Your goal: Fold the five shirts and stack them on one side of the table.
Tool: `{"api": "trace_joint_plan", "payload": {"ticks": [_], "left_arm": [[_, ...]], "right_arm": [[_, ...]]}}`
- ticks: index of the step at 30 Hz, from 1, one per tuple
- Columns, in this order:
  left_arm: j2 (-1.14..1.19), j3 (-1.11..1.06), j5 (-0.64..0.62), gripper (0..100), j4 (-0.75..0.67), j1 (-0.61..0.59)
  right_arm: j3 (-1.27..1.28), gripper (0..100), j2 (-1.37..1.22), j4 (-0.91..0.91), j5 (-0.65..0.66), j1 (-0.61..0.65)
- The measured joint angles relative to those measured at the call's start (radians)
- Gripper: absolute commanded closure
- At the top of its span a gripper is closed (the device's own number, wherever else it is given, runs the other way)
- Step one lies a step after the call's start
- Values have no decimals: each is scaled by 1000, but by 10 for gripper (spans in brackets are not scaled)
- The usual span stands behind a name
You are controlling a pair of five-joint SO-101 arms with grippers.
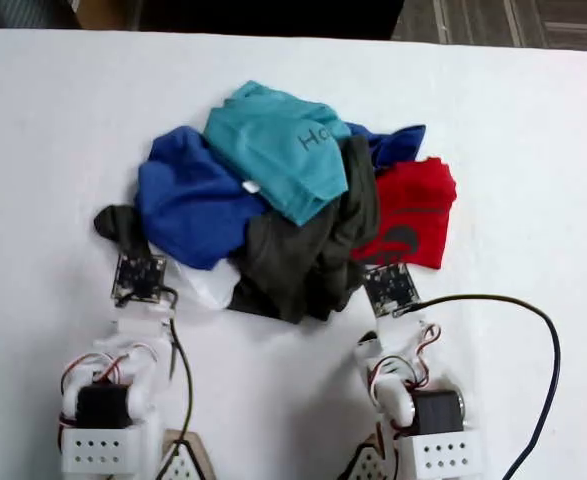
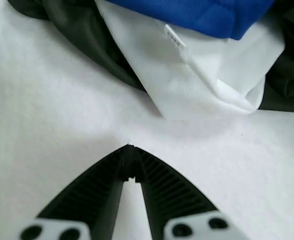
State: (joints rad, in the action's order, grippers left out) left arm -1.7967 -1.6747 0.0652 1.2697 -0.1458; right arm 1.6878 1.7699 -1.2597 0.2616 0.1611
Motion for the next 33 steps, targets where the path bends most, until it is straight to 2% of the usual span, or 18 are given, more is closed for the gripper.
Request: {"api": "trace_joint_plan", "payload": {"ticks": [11,23,33], "left_arm": [[0,0,0,973,0,0],[0,0,0,973,0,0],[0,0,0,973,0,0]], "right_arm": [[0,769,0,8,0,0],[0,768,0,347,0,-3],[-20,768,0,293,0,52]]}}
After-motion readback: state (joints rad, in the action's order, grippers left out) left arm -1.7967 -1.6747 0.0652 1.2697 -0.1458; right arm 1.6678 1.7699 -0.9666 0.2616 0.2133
